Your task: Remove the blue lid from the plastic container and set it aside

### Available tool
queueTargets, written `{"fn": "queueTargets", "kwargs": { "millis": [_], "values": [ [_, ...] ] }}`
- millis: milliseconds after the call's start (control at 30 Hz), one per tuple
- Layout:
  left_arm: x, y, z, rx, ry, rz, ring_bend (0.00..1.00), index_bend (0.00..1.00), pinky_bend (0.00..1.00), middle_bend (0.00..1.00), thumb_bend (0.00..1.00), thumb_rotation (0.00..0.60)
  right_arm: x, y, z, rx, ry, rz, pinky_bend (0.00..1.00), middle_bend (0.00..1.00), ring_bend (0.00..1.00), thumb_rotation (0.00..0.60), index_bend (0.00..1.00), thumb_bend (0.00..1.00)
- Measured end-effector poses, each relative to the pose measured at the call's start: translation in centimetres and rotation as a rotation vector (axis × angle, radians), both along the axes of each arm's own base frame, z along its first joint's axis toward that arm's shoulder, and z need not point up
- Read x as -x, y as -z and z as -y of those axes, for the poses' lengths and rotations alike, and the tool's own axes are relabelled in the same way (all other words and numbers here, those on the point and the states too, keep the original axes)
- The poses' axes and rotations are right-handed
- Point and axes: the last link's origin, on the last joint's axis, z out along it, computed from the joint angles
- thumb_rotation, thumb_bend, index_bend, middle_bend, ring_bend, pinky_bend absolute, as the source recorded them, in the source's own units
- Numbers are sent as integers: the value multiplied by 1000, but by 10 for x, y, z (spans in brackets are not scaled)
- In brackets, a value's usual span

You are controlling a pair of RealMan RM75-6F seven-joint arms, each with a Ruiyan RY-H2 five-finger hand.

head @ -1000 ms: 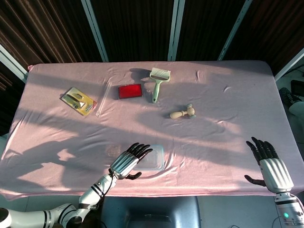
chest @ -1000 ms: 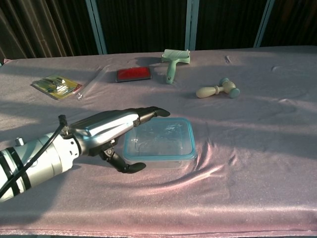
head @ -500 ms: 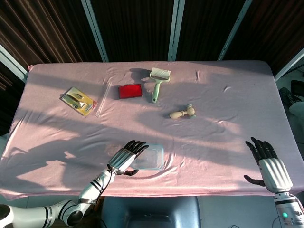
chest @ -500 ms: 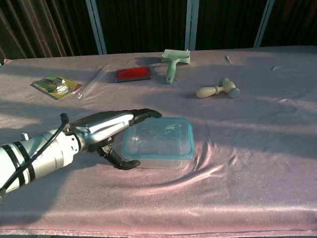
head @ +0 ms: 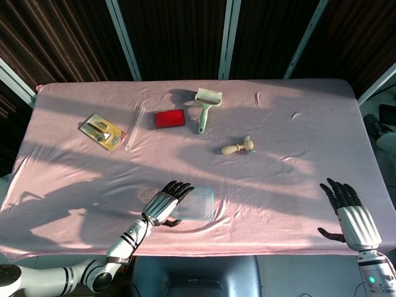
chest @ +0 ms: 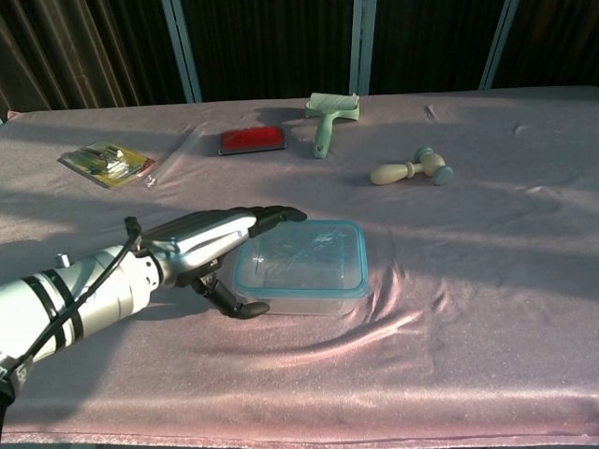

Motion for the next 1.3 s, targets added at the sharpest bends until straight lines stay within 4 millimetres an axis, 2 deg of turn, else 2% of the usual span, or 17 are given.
{"fn": "queueTargets", "kwargs": {
  "millis": [67, 133, 300, 567, 900, 1033, 1300],
  "values": [
    [0, 2, 0, -5, -2, 0, 429, 0, 229, 613, 282, 600, -1, 2, 1, -6, -4, -1, 0, 0, 0, 600, 0, 140],
    [-2, 5, 2, -8, -1, 3, 485, 0, 262, 676, 288, 600, -3, 6, 4, -18, -17, -6, 0, 0, 0, 600, 0, 140],
    [-4, 14, 7, -11, 14, 12, 540, 0, 292, 754, 306, 600, -17, 27, 19, -96, -100, -51, 0, 0, 0, 600, 17, 172],
    [-3, 18, 8, -10, 6, 20, 570, 0, 300, 797, 318, 600, -54, 69, 44, -196, -284, -62, 0, 0, 0, 600, 209, 243],
    [-5, 20, 11, -7, 6, 17, 575, 0, 300, 807, 317, 600, -82, 117, 60, -243, -438, -9, 0, 8, 0, 600, 454, 370],
    [-5, 20, 12, -6, 9, 18, 576, 0, 300, 810, 317, 600, -92, 136, 64, -258, -487, 12, 0, 11, 0, 600, 472, 373],
    [-6, 19, 13, -12, 14, 17, 577, 0, 301, 811, 315, 600, -105, 159, 65, -285, -522, 39, 0, 12, 0, 600, 489, 399]
  ]
}}
